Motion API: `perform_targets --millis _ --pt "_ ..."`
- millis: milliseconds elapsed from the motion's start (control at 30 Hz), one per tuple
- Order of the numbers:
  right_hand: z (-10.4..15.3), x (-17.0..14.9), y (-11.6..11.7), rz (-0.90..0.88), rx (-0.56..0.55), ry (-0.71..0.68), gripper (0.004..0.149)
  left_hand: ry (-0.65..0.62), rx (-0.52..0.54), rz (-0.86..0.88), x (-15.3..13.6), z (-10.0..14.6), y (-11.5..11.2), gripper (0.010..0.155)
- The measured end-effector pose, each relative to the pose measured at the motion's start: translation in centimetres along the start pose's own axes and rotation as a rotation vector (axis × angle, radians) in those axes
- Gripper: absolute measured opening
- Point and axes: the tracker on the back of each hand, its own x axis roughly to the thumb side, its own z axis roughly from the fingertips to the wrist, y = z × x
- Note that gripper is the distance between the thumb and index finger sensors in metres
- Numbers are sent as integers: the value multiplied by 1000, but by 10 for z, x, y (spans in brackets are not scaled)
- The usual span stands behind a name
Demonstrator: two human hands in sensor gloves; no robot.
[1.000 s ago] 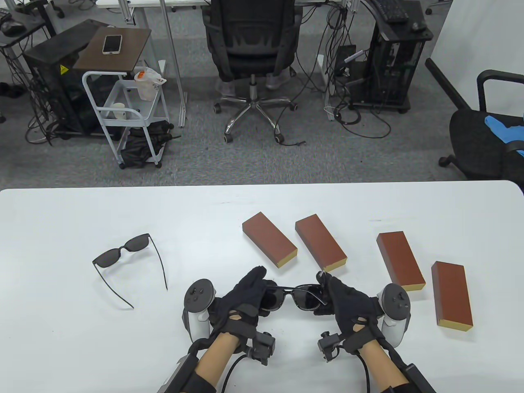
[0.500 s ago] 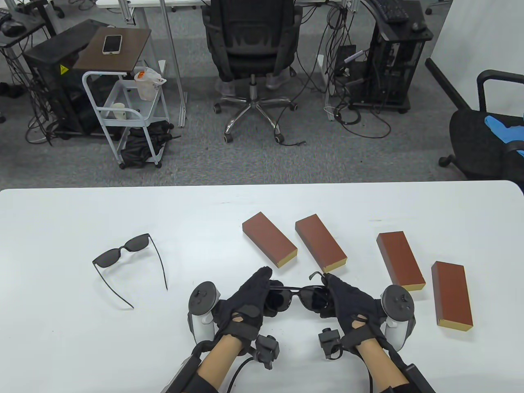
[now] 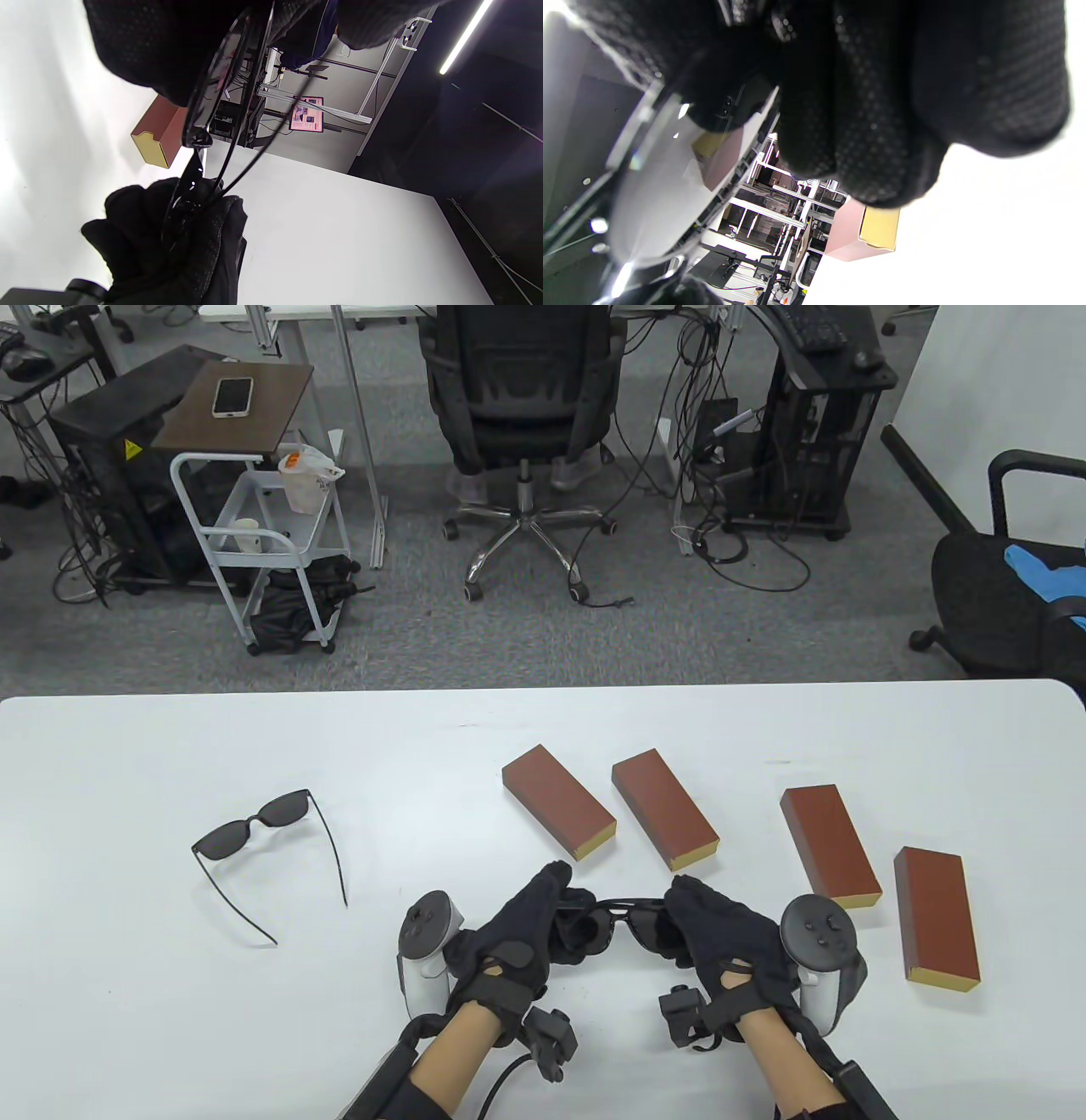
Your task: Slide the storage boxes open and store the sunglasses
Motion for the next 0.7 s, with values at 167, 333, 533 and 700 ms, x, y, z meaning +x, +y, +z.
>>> perform_targets --millis 167,333,533,700 --pt "1 3 -2 43 -22 -21 52 19 -16 -16 0 -2 0 65" --pt "3 16 -4 204 -52 -152 51 25 37 -102 -2 -4 5 57" --pt "12 40 -1 452 -57 -533 53 37 64 -132 -7 -5 10 55" --pt "25 52 18 699 61 -747 47 46 29 -164 -13 -7 11 55"
